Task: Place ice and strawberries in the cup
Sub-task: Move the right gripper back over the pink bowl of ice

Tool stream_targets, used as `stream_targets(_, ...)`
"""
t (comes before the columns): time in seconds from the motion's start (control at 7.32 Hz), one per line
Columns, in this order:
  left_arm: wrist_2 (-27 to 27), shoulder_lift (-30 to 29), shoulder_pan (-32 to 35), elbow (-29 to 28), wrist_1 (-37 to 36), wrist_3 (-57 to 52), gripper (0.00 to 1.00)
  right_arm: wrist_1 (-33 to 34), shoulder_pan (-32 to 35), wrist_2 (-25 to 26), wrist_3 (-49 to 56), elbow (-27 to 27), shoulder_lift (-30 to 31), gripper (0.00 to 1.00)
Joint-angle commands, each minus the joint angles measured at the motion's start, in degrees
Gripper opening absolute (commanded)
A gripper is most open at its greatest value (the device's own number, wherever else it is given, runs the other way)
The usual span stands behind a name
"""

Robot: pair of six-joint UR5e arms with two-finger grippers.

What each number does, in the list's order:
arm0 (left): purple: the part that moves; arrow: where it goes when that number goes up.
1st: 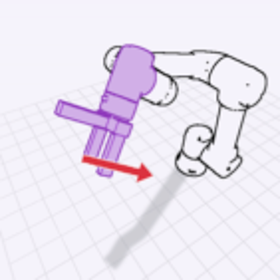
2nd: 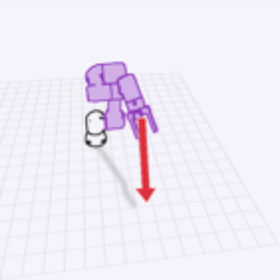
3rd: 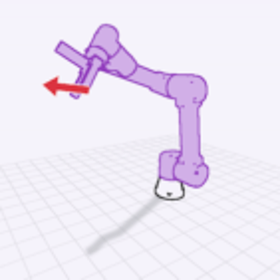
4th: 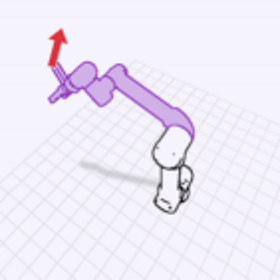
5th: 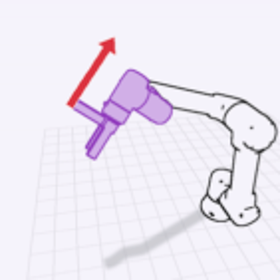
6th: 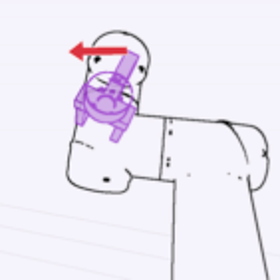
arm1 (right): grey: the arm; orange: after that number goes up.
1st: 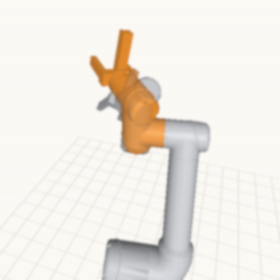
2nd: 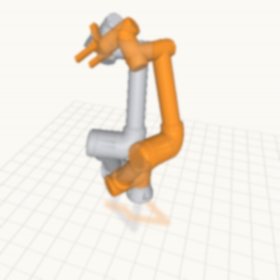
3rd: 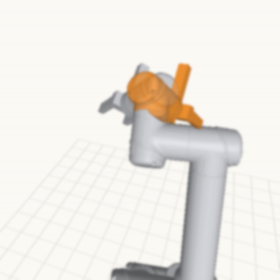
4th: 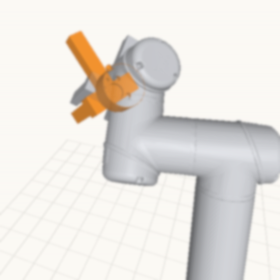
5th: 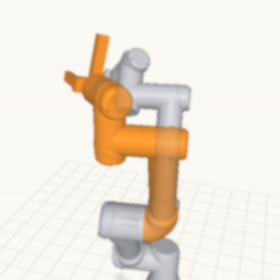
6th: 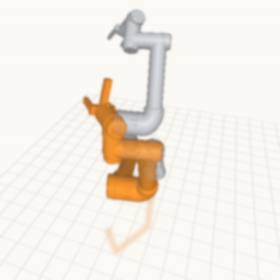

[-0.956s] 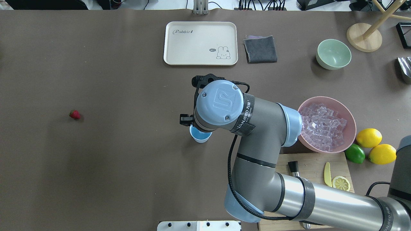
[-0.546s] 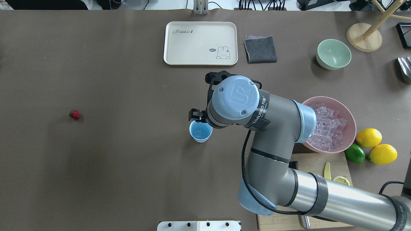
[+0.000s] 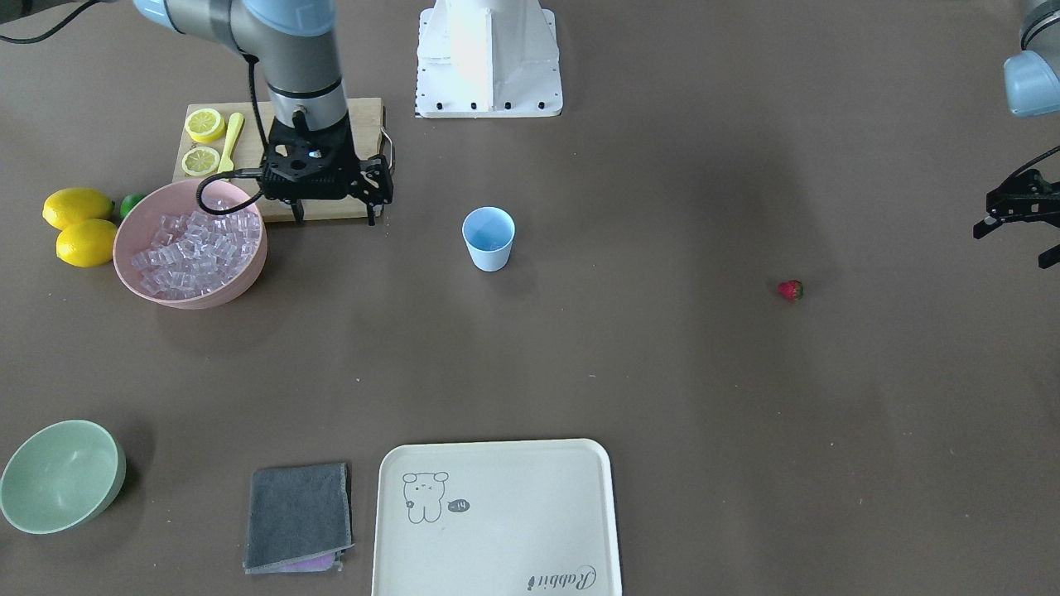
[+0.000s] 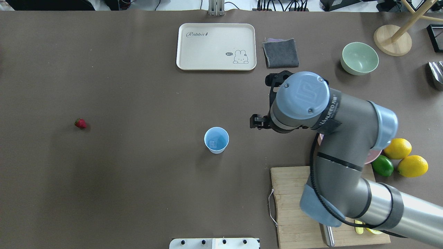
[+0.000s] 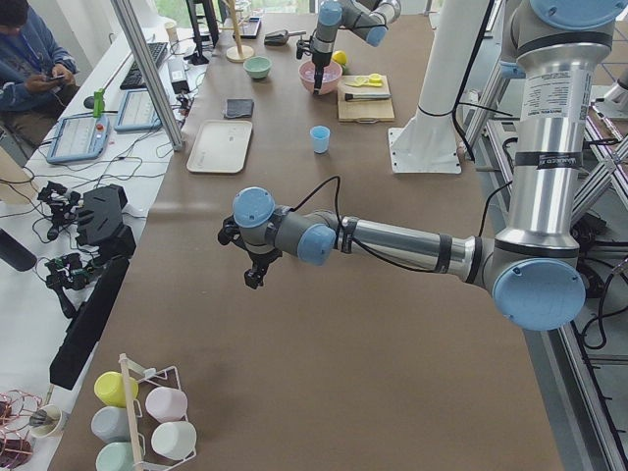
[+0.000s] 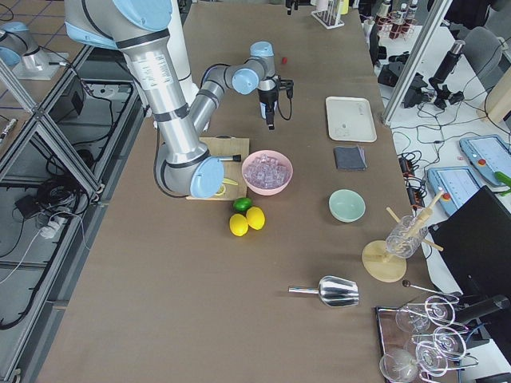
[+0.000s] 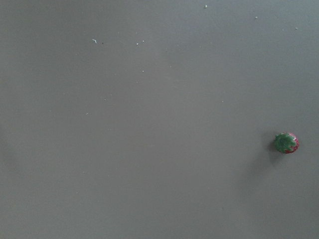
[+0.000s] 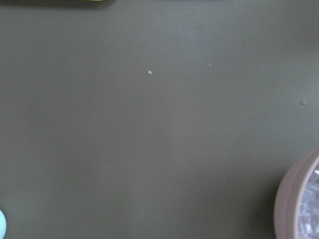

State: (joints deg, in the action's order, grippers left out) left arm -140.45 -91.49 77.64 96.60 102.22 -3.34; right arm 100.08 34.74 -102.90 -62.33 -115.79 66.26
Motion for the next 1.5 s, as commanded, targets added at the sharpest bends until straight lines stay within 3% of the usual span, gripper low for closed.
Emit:
stream_targets(0.0, 0.0, 0.0, 0.0, -0.3, 1.1, 0.0, 0.98, -11.6, 6.3, -8.1, 6.6, -0.8, 10.4, 0.99)
stream_targets(0.41, 0.0, 0.0, -0.1, -0.4, 1.9, 0.1, 0.98, -25.1, 10.9, -12.0, 9.8, 1.8, 20.9, 0.99)
stream_targets(0.82, 0.0, 0.0, -0.1, -0.4, 2.5, 0.1, 0.98, -25.5, 12.7, -13.3, 8.5, 3.8, 22.9, 0.97)
stream_targets(1.09, 0.0, 0.0, -0.2, -0.2, 2.5, 0.1, 0.98, -25.6, 12.6, -13.0, 1.9, 4.3, 23.1, 0.87)
stream_targets(1.37, 0.0, 0.0, -0.2, -0.1, 2.5, 0.1, 0.98, -25.7, 12.5, -12.9, 1.2, 5.4, 22.8, 0.85)
